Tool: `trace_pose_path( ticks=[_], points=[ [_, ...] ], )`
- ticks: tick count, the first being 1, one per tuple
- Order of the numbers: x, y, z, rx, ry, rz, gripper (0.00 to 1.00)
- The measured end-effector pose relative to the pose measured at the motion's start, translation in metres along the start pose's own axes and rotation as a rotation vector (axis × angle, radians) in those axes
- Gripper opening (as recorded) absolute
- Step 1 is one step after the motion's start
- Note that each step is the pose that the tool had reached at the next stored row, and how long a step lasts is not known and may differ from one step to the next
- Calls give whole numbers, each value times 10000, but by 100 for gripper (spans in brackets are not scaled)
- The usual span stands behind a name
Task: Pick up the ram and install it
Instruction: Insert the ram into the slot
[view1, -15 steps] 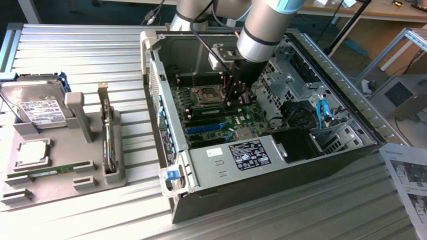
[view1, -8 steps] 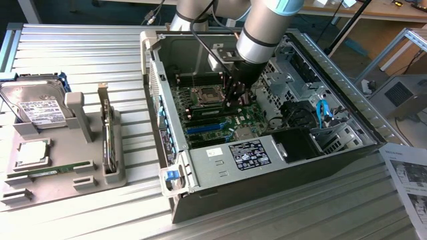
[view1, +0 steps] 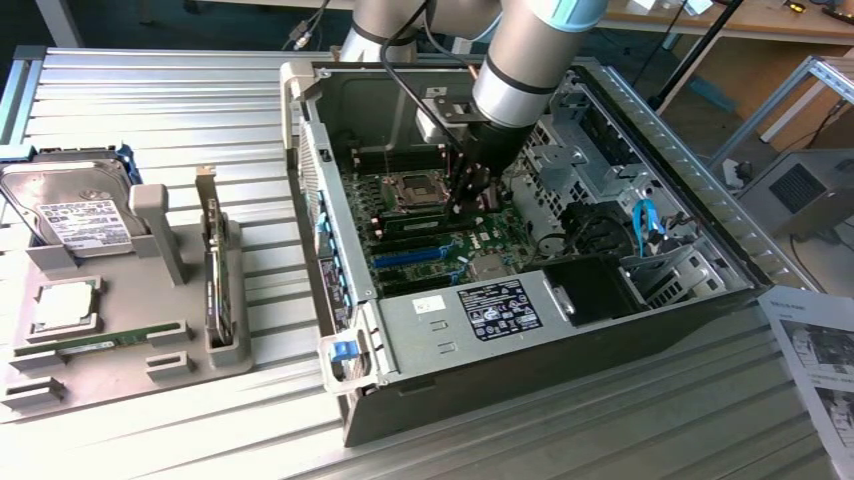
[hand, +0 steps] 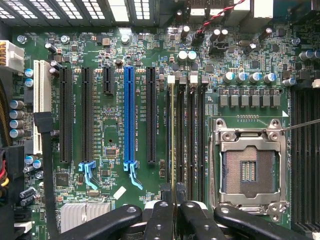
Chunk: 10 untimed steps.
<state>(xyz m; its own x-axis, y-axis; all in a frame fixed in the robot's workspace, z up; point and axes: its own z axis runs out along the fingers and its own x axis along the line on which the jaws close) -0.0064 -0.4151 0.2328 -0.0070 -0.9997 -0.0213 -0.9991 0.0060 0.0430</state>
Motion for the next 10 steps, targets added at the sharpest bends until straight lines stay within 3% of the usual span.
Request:
trace_pose_path(
  ticks=[3,8,10],
  points=[
    [0,0,0,0,0,0,19],
    [0,0,0,0,0,0,44],
    [0,0,0,0,0,0,44]
  ],
)
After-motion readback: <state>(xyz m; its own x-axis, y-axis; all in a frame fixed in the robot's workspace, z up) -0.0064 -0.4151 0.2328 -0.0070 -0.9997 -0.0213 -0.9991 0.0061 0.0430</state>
